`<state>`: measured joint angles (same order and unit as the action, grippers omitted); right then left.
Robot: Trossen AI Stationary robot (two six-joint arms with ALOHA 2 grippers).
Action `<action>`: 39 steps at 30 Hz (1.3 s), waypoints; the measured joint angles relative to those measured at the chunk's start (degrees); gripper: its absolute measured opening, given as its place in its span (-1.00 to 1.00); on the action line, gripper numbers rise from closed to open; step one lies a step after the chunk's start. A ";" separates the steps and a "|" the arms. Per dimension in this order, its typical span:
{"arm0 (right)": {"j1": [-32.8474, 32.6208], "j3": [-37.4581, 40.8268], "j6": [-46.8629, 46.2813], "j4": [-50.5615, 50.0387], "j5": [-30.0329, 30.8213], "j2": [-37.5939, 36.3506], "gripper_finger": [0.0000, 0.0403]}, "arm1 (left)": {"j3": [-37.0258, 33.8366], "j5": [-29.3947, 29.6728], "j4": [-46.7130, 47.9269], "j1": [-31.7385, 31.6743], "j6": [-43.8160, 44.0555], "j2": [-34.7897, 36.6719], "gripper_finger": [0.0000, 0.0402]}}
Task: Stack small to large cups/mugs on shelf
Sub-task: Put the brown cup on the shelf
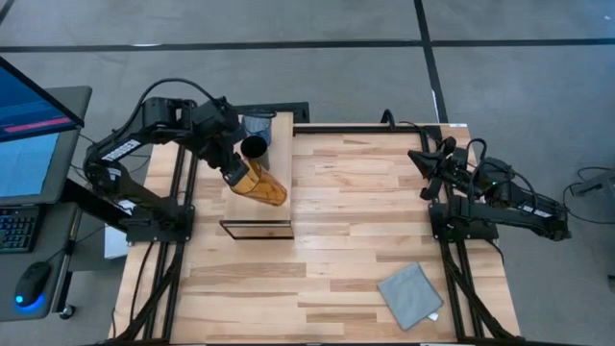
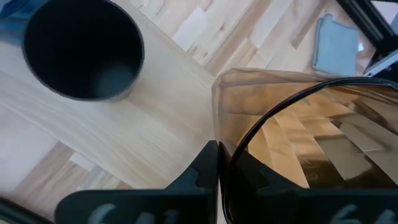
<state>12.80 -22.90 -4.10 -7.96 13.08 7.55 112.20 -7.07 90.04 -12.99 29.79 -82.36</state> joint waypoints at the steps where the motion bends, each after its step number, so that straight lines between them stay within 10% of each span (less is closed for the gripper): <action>1: 0.00 0.00 0.00 0.02 0.00 -0.02 -0.87 | 0.00 -0.02 -0.01 -0.02 -0.49 -0.16 -1.00; 39: -0.02 0.01 -0.02 -0.05 0.48 -0.01 -0.87 | -5.54 -1.01 -0.04 0.17 -15.19 -0.27 -1.00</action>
<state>12.78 -22.89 -4.12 -8.01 13.56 7.54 106.66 -8.08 90.00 -12.82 14.59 -82.63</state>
